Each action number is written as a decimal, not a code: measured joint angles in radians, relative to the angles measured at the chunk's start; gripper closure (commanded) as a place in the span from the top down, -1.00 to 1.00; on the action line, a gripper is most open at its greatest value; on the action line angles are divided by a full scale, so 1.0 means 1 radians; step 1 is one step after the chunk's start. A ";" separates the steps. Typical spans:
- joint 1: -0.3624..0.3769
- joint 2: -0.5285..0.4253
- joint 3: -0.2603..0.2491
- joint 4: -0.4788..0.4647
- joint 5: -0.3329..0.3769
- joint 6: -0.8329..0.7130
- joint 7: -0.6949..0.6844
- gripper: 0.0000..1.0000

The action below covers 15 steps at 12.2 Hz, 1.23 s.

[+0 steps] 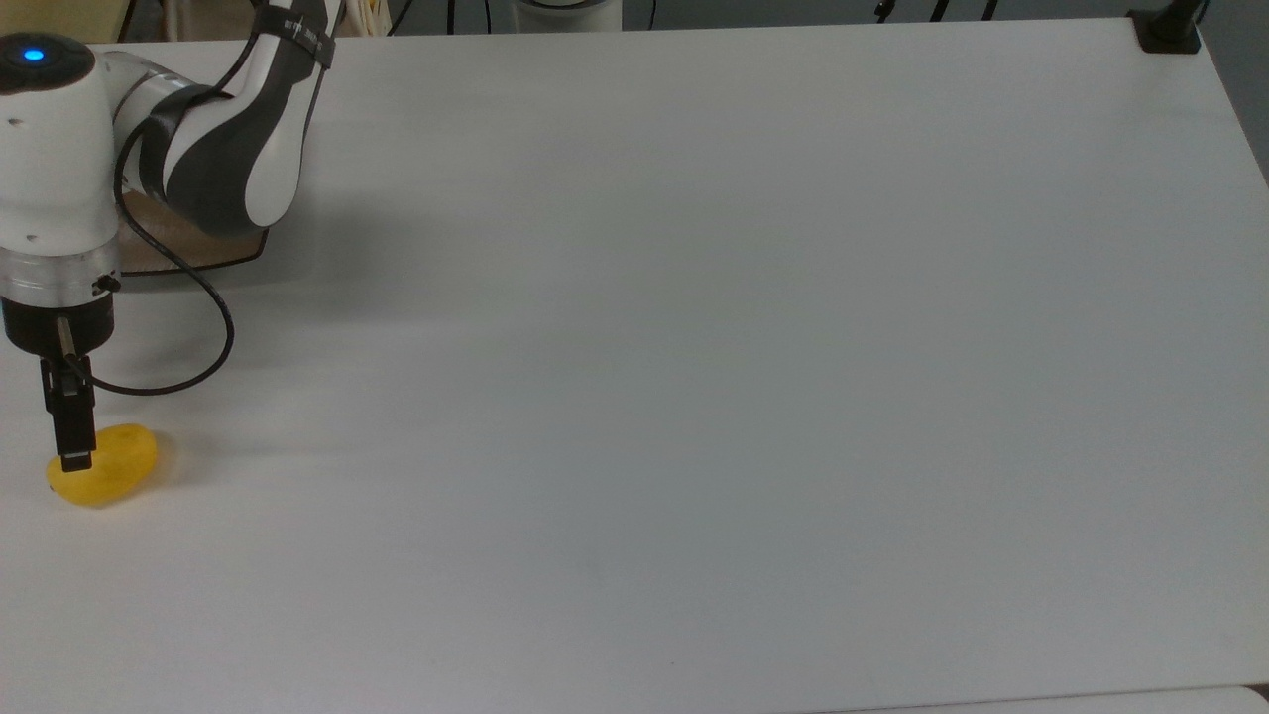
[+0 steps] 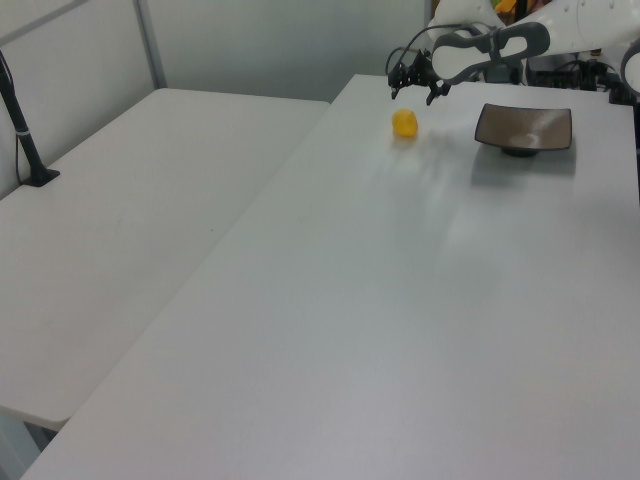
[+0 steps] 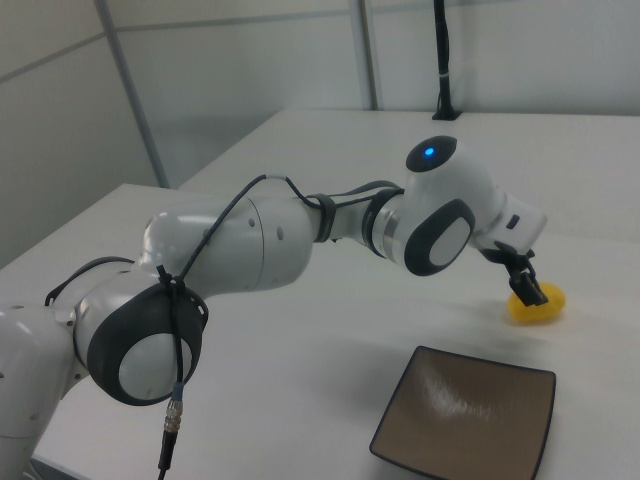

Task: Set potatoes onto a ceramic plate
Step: 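Lower the open gripper around the yellow potato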

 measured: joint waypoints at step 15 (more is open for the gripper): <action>0.001 0.075 0.002 0.003 -0.073 0.081 -0.054 -0.37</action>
